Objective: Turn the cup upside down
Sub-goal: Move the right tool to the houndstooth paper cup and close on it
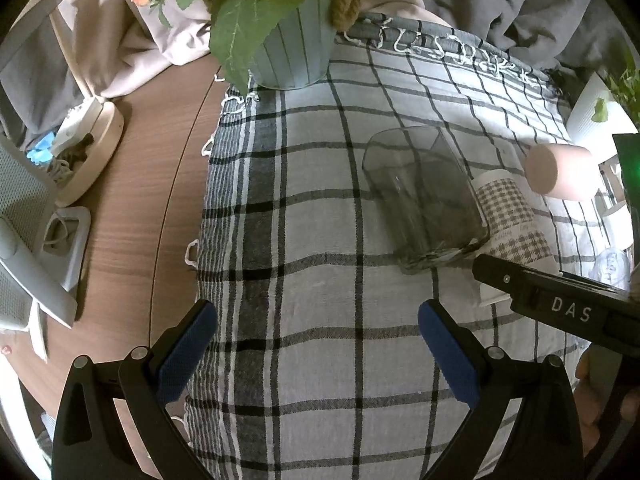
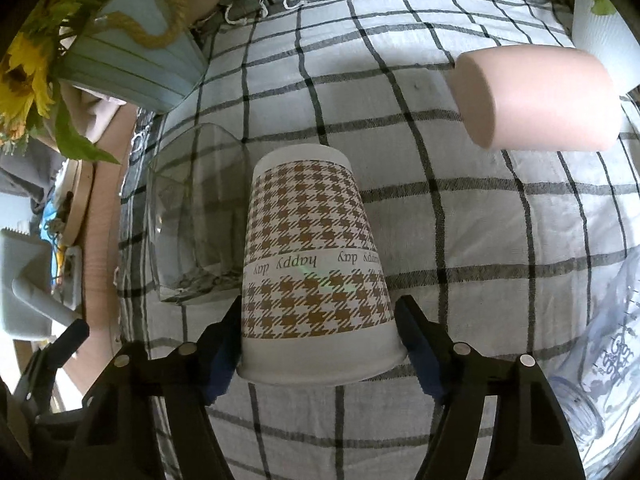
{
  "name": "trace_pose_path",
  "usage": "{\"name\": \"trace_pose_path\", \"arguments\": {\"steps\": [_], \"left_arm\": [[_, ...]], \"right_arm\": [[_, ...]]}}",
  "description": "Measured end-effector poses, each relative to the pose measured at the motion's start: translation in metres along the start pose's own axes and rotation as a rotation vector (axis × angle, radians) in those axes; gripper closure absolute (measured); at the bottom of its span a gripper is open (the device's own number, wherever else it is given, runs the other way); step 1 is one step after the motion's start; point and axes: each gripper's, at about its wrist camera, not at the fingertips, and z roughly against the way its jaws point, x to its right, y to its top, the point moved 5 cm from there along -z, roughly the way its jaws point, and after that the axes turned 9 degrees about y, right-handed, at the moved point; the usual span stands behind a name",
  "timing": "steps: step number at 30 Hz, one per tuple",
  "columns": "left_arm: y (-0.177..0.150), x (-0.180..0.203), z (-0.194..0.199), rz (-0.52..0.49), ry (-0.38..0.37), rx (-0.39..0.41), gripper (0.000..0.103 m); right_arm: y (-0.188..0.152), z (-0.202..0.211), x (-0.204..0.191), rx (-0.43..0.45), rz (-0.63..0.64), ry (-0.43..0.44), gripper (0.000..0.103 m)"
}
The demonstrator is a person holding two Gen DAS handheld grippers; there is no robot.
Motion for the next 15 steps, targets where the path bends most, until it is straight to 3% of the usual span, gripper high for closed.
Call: {"name": "trace_pose_path", "arguments": {"steps": [15], "left_arm": [[-0.007, 0.002, 0.008, -0.028, -0.003, 0.019, 0.000]], "right_arm": [[-0.007, 0.021, -0.001, 0.080, 0.005, -0.025, 0.033]]}}
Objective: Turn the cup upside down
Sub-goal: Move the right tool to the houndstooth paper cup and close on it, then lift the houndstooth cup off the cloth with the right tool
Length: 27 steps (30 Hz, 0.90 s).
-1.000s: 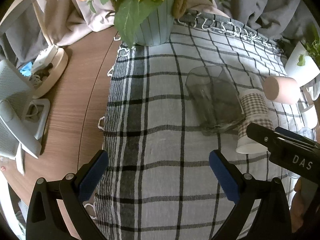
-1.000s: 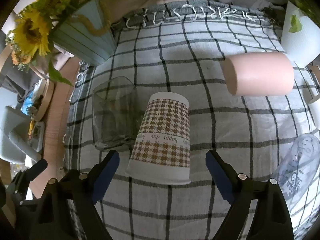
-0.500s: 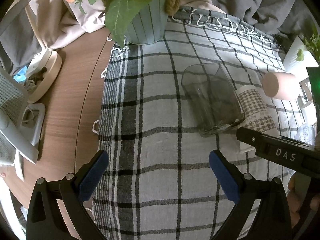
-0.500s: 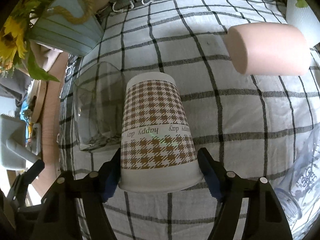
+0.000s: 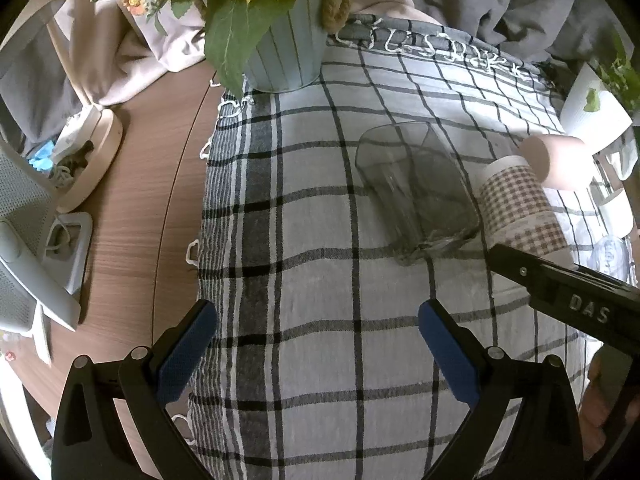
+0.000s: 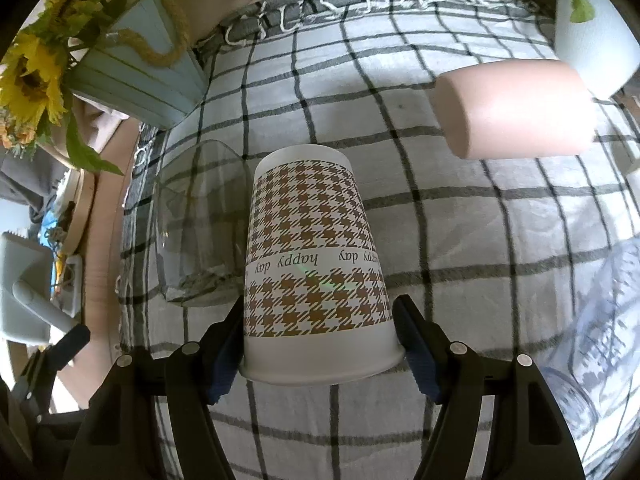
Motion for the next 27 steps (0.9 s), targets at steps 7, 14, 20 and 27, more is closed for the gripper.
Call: {"name": "trace_pose_path", "arguments": {"steps": [7, 14, 20, 27], "left_arm": [[-0.010, -0.006, 0.010, 0.005, -0.005, 0.008, 0.000], [-0.033, -0.013, 0.015, 0.005, -0.012, -0.011, 0.000], [-0.053, -0.020, 0.013, -0.004, 0.002, -0.037, 0.000], [-0.069, -0.026, 0.009, -0.009, 0.019, -0.064, 0.000]], "right_arm": [[-0.021, 0.025, -0.010, 0.019, -0.008, -0.010, 0.033], [-0.050, 0.039, -0.016, 0.025, -0.020, -0.023, 0.032], [-0.075, 0.034, -0.020, -0.008, -0.029, -0.014, 0.032], [-0.096, 0.023, -0.025, -0.040, -0.023, -0.020, 0.032]]}}
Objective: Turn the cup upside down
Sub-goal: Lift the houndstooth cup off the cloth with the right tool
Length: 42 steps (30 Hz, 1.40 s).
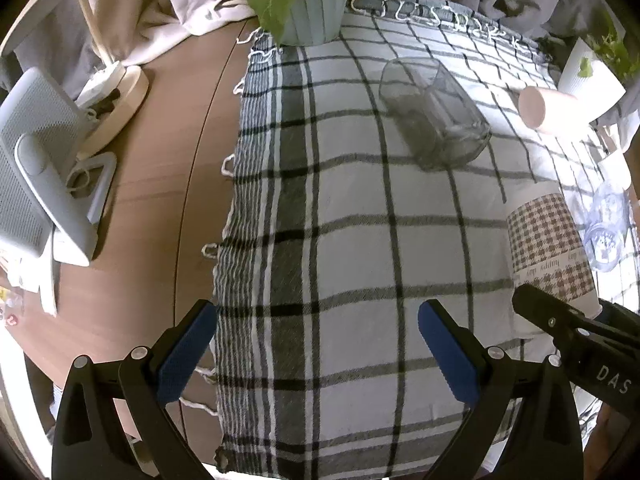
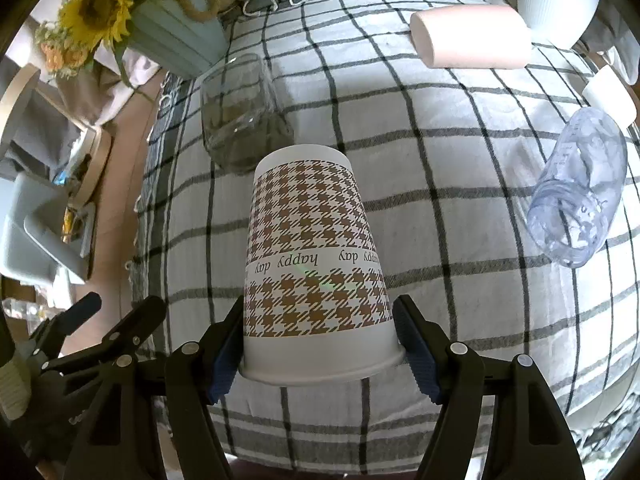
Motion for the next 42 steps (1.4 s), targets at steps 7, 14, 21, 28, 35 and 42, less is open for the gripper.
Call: {"name": "trace_pose_path", "arguments": {"steps": [7, 14, 21, 28, 35, 42], "left_arm": [[-0.006, -0.002, -0.003, -0.006, 0.010, -0.010, 0.000], [-0.008, -0.002, -0.005, -0.008, 0.011, -0.019, 0.000], [-0.008, -0.003, -0.005, 0.000, 0.011, -0.022, 0.000], [-0.008, -0.004, -0.001, 0.011, 0.021, -0.013, 0.000], [-0.006, -0.002, 0.016, 0.022, 0.009, 0.010, 0.000], [0.003, 0.013, 0.038, 0.017, -0.043, 0.028, 0.000]], "right_arm": [[-0.010, -0.012, 0.000, -0.031, 0.002, -0.012, 0.032], [-0.015, -0.025, -0.002, -0.065, -0.004, -0.011, 0.032], [-0.009, -0.028, 0.001, -0.074, -0.004, -0.003, 0.031], [-0.009, -0.031, 0.007, -0.103, -0.014, -0.016, 0.024], [-0.011, -0.008, 0.004, -0.054, -0.001, 0.002, 0.019], [-0.007, 0.053, 0.006, 0.094, 0.014, -0.018, 0.019]]}}
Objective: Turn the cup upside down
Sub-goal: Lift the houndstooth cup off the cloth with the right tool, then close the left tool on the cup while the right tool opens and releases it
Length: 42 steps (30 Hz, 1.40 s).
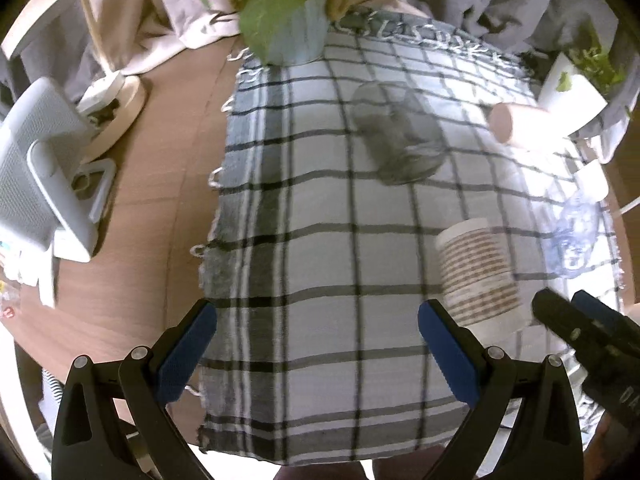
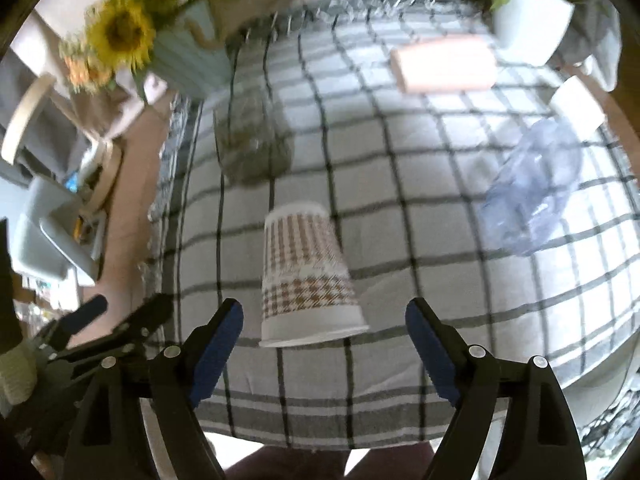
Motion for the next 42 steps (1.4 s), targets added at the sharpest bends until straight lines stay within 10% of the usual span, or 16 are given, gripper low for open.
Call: {"name": "trace_pose_path", "arguments": {"steps": [29, 42], "left_arm": [[0.038, 0.116, -0.039, -0.081, -0.111, -0.201, 0.002], [0.047, 0.137, -0.072, -0.084, -0.088, -0.299, 0.026]], "right_arm": [[0.025, 0.046, 0.099, 0.117, -0.217, 0.015, 0.019], [0.034, 0.031, 0.123, 0.079, -0.284, 0.019, 0.019]]}}
